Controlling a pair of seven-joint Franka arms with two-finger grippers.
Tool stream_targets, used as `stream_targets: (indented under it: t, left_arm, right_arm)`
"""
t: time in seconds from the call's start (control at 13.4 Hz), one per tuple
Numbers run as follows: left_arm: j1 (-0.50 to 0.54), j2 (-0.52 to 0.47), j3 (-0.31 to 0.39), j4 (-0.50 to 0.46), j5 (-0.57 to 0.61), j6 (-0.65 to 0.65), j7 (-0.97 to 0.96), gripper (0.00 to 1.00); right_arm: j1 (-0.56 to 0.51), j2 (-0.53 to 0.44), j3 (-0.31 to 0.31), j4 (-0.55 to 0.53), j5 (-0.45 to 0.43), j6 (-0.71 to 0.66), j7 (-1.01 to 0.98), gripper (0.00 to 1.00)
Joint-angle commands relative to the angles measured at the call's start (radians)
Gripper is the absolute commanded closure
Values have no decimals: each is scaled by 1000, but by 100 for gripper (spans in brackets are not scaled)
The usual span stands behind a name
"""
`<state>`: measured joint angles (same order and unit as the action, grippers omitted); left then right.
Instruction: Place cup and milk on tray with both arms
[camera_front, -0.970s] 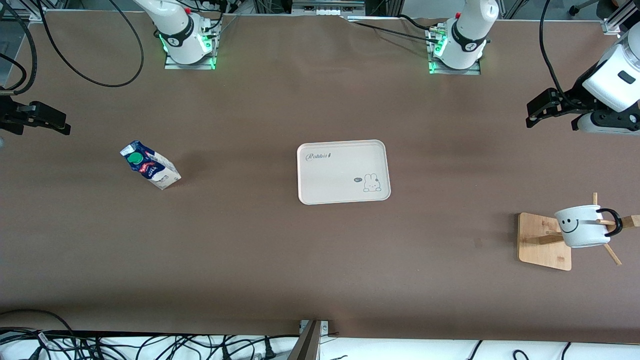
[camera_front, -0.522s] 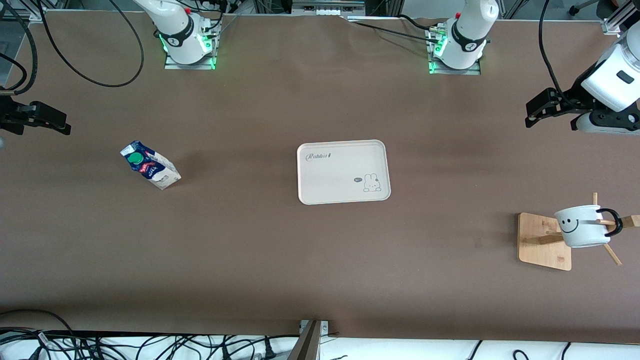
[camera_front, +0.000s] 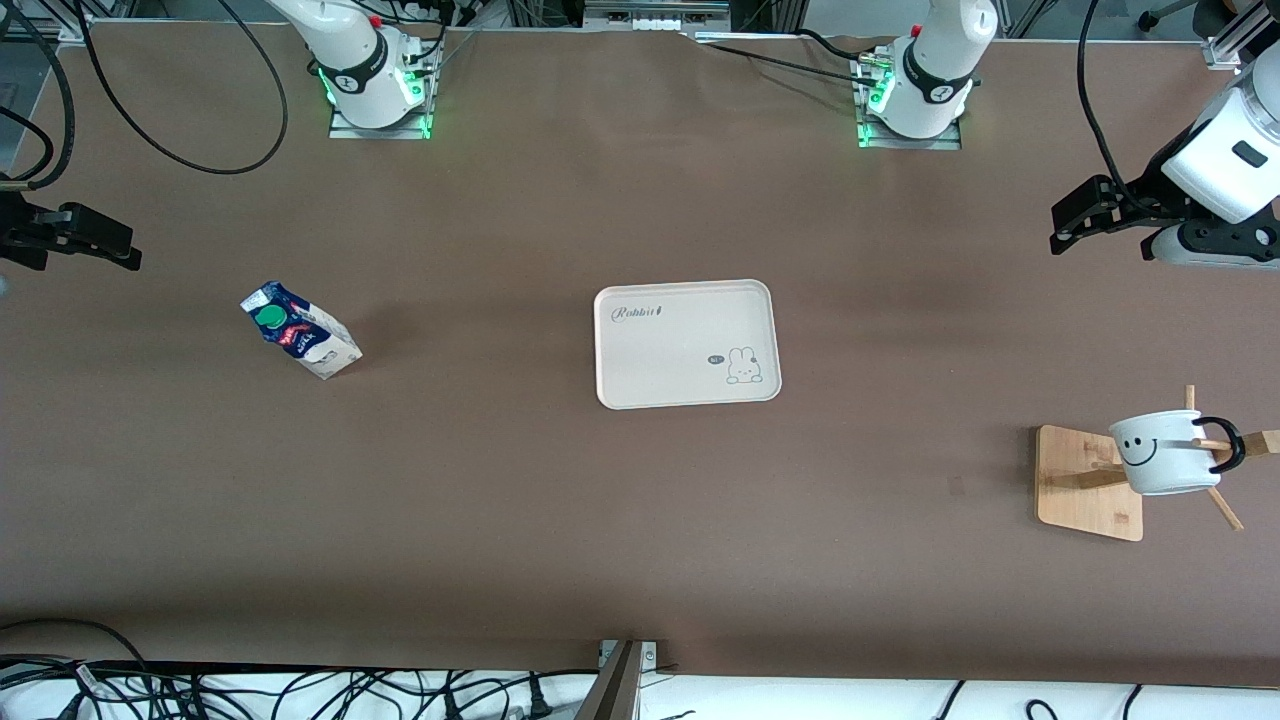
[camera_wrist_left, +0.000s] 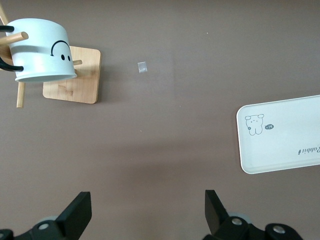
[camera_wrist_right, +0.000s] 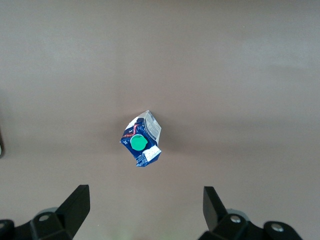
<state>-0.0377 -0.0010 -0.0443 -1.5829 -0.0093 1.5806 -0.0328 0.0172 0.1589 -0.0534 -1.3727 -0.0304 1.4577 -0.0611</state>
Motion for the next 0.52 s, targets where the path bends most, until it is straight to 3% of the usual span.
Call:
stream_targets:
  t: [0.0, 0.45]
  left_arm:
    - [-7, 9, -6, 34, 9, -28, 4, 0]
    - [-4, 9, -3, 32, 9, -28, 5, 0]
  right_arm:
    - [1, 1, 4, 14, 1, -2, -8, 0]
    - [46, 33, 13, -12, -8, -13, -22, 0]
